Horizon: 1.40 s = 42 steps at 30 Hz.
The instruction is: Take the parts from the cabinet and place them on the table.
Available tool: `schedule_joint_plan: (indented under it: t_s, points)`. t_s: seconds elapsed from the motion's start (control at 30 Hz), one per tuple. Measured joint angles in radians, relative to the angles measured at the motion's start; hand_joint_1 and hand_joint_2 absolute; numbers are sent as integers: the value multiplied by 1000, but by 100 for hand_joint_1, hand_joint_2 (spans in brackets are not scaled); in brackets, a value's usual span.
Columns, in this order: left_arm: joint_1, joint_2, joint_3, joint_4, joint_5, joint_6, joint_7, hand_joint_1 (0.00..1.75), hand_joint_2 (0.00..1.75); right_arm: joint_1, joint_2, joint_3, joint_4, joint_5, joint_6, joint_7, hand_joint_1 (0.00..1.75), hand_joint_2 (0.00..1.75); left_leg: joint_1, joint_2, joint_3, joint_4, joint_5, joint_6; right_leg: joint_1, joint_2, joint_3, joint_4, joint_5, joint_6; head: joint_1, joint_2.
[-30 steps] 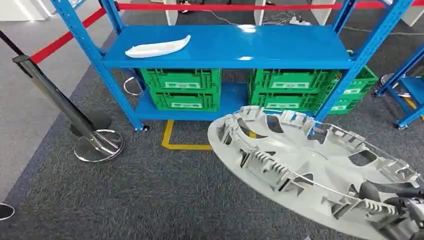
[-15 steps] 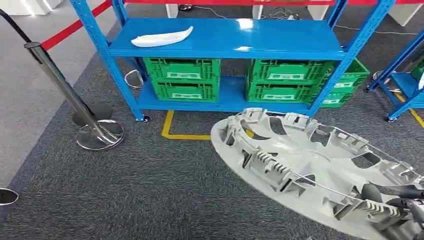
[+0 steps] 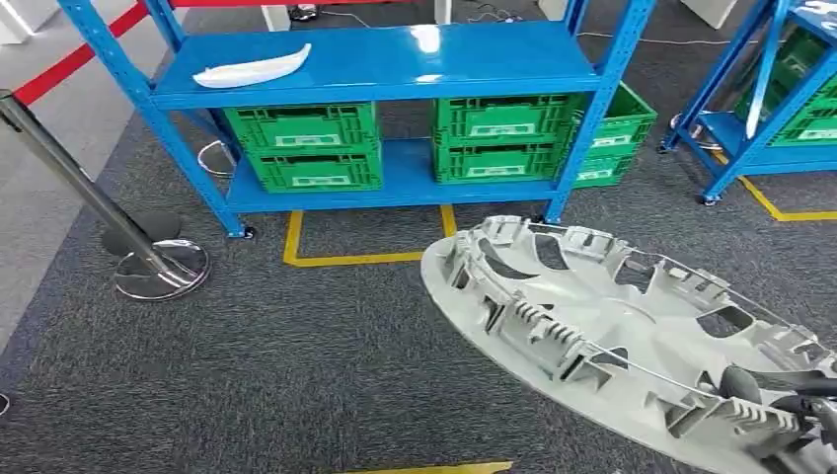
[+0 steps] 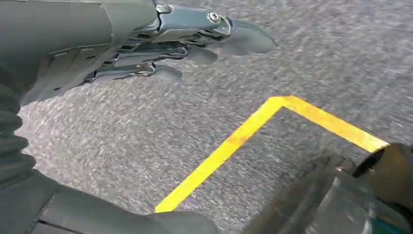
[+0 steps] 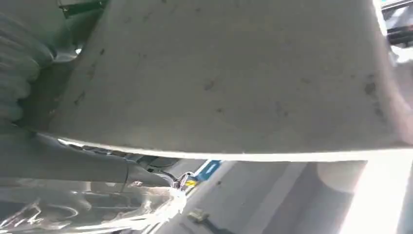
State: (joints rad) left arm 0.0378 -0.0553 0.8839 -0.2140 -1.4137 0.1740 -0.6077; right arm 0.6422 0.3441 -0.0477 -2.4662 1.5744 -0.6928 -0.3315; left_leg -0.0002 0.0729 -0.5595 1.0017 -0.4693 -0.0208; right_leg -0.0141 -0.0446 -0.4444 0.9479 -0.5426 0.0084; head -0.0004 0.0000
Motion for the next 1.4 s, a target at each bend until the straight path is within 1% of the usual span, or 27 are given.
schedule_joint_plan:
  t_s: [0.03, 0.07, 0.13, 0.2, 0.27, 0.3, 0.33, 0.47, 0.53, 0.6, 0.67, 0.7, 0.77, 0.8, 0.83, 0.87, 0.97, 1.0, 1.03, 1.07, 1.13, 1.17, 1.23, 1.3, 1.33, 1.37, 1.4]
  points:
    - [1, -1, 0, 0, 0, 0, 0, 0, 175, 0, 1, 0, 0, 0, 0, 0, 175, 175, 2, -40, -16, 49, -49, -4, 0, 9, -7, 1, 7, -9, -1, 0]
    - [3, -2, 0, 1, 0, 0, 0, 0, 175, 0, 2, 0, -1, 1, 0, 0, 175, 175, 3, -57, -42, 124, -101, -6, 2, 19, -15, 1, 13, -13, -1, 0]
    - [8, -2, 0, 1, -2, -1, 0, 0, 175, 1, 2, 0, -1, 1, 0, 0, 175, 175, 3, -64, -94, 282, -172, -6, 7, 44, -33, 4, 25, -17, -1, 0]
    - [9, -2, 0, 2, -2, -2, 0, 0, 175, 3, 2, 0, -1, 1, 0, 0, 175, 175, 3, -66, -71, 272, -140, 2, 13, 69, -42, 10, 32, -17, -1, 0]
    - [8, -1, 0, 1, -2, -2, 0, 0, 175, 4, 2, 0, -1, 1, 0, 0, 175, 175, 2, -80, 12, 122, -58, 14, 16, 92, -42, 19, 36, -16, -1, 0]
    - [9, -1, 0, 2, -2, -2, 0, 0, 175, 5, 2, 0, -1, 1, 0, 0, 175, 175, 1, -116, 59, 33, -22, 25, 15, 104, -47, 23, 37, -15, 0, 0]
    - [9, 2, 0, 2, -2, -2, 0, 0, 175, 3, 2, 0, -1, 1, 0, 0, 175, 175, 3, -152, 76, 9, -31, 32, 20, 111, -64, 31, 39, -11, 3, 0]
    - [8, 0, 0, 3, -6, -1, -2, 0, 175, 6, 3, -2, -5, 0, 0, 2, 175, 175, 5, -112, 70, -22, -29, 34, 16, 153, -84, 37, 54, 13, 0, 0]
    - [1, 0, 0, 3, -8, 1, -2, 0, 175, 5, 4, -3, -10, 0, 0, 4, 175, 175, 11, -90, 65, -38, -26, 47, 17, 75, -126, 99, 0, 24, 12, 0]
    - [7, -1, 0, 4, -8, 1, -2, 0, 175, 3, 4, -3, -11, 0, 0, 5, 175, 175, 9, -63, 60, -36, -24, 49, 9, 53, -195, 260, -77, 39, 17, 0]
    - [11, -1, 0, 4, -8, 1, -2, 0, 175, 4, 4, -4, -11, 0, 0, 5, 175, 175, 9, -33, 58, -35, -24, 48, 5, 52, -236, 361, -103, 49, 19, 0]
    - [10, -2, 0, 4, -8, 1, -2, 0, 175, 4, 4, -4, -11, 0, 0, 5, 175, 175, 9, -20, 58, -35, -24, 48, 3, 49, -221, 339, -80, 50, 19, 0]
    - [6, -2, 0, 4, -10, 1, -2, 0, 175, 4, 4, -6, -12, 0, 0, 8, 175, 175, 9, 1, 62, -35, -24, 46, 3, 31, -129, 172, 4, 48, 19, 0]
    - [4, -3, 0, 4, -10, 1, -2, 0, 175, 3, 4, -8, -14, 0, 0, 15, 175, 175, 8, 10, 65, -35, -24, 43, 4, 1, -71, 72, 39, 43, 19, 0]
    - [4, -2, 0, 4, -11, 2, -2, 0, 175, 1, 4, -10, -17, 0, 0, 22, 175, 175, 2, 17, 68, -34, -25, 38, 11, -44, -48, 22, 26, 38, 19, 0]
    - [4, -3, 0, 4, -12, 2, -2, 0, 175, -1, 4, -11, -21, 0, 0, 25, 175, 175, -1, 24, 65, -31, -25, 30, 13, -29, -43, 21, 33, 24, 16, 0]
    - [0, -3, 0, 4, -18, 3, -3, 0, 175, 0, 4, -18, -29, 0, 0, 40, 175, 175, -1, 54, 68, -32, -21, 16, 14, 3, -71, 23, 40, 9, 17, 0]
    - [-1, -2, 0, 4, -19, 4, -4, 0, 175, 1, 4, -20, -34, 0, 0, 42, 175, 175, 3, 32, 64, -24, -34, 7, 4, 10, -58, 16, 48, -3, 18, 0]
    - [-2, -1, 0, 4, -20, 5, -5, 0, 175, -1, 4, -22, -40, 0, 0, 42, 175, 175, 3, -21, 53, 5, -63, 2, 4, 17, -64, 16, 52, -8, 14, 0]
    - [-2, -2, 0, 4, -20, 5, -5, 0, 175, -5, 5, -24, -40, 0, 0, 44, 175, 175, 6, -49, 27, 67, -108, 1, 4, 27, -68, 16, 57, -16, 13, 0]
    - [5, -2, 0, 5, -22, 5, -5, 0, 175, -10, 5, -28, -43, 0, 0, 57, 175, 175, 8, -65, -48, 246, -192, -2, 6, 52, -78, 18, 63, -19, 14, 0]
    - [7, -2, 0, 5, -23, 6, -5, 0, 175, -10, 5, -31, -45, 0, 0, 60, 175, 175, 8, -66, -71, 296, -201, -2, 6, 65, -82, 19, 65, -18, 14, 0]
    - [9, -2, 0, 5, -23, 6, -5, 0, 175, -10, 5, -34, -45, 0, 0, 64, 175, 175, 9, -67, -48, 249, -143, -1, 5, 91, -83, 25, 66, -17, 13, 0]
    - [8, 0, 0, 5, -23, 8, -5, 0, 175, -10, 5, -39, -49, 0, 0, 78, 175, 175, 13, -93, 31, 80, -45, 3, 5, 116, -84, 35, 64, -13, 13, 0]
    - [8, 0, 0, 5, -23, 9, -5, 0, 175, -11, 5, -41, -54, 0, 0, 84, 175, 175, 18, -142, 57, 21, -34, 7, 4, 127, -90, 41, 62, -9, 14, 0]
    - [8, 0, 1, 5, -23, 10, -5, 0, 175, -13, 5, -42, -58, 0, 0, 91, 175, 175, 21, -156, 65, -3, -43, 7, 12, 139, -100, 57, 58, -2, 16, 0]
    - [8, 0, 1, 5, -23, 10, -4, 0, 175, -13, 5, -43, -62, 0, 0, 93, 175, 175, 18, -144, 60, 3, -50, 8, 8, 149, -112, 58, 64, 6, 14, 0]
